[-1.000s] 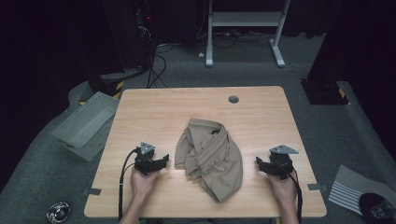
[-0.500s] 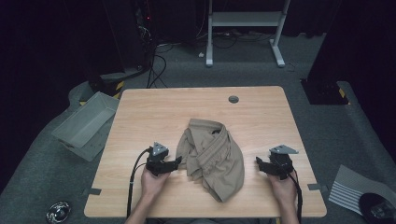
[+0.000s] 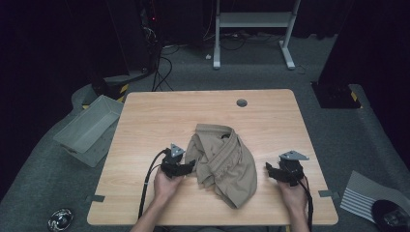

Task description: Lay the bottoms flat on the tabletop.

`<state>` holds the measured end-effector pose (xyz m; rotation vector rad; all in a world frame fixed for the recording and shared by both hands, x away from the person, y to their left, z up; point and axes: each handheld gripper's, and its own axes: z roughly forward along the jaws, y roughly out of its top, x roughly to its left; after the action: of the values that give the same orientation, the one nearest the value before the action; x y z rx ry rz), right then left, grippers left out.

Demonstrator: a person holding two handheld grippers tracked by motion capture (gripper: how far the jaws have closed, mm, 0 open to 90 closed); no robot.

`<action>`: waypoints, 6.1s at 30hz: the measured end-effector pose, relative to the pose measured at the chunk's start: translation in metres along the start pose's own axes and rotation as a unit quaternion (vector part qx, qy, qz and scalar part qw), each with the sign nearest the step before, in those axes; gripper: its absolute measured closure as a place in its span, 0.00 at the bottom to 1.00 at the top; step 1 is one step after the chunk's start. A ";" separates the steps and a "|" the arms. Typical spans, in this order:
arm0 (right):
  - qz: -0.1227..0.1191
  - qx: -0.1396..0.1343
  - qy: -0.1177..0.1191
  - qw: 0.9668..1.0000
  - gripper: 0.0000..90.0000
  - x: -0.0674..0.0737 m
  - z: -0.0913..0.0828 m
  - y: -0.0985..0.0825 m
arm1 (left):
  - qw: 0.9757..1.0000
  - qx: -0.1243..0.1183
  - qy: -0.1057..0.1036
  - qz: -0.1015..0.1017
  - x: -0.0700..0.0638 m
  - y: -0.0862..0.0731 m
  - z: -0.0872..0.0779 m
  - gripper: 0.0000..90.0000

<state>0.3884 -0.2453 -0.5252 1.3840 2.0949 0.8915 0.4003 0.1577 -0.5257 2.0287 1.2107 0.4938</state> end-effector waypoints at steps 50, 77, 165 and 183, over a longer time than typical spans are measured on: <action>-0.095 -0.009 0.130 0.987 0.81 0.056 0.027 0.042 | 0.997 0.028 -0.045 0.049 -0.023 0.028 0.016 0.38; -0.056 -0.045 0.109 0.991 0.75 0.028 0.030 0.032 | 0.998 0.027 -0.026 0.048 -0.005 0.026 0.006 0.88; -0.097 0.011 0.106 0.990 1.00 0.036 0.007 0.017 | 0.999 0.041 -0.002 0.027 0.023 0.034 0.006 0.95; -0.160 -0.029 0.150 0.975 0.68 0.087 -0.015 0.029 | 0.999 -0.013 -0.046 0.011 0.007 0.048 0.001 0.58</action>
<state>0.3632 -0.1607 -0.4961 0.8867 2.4041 1.0621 0.4334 0.1491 -0.4907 2.0218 1.1231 0.4195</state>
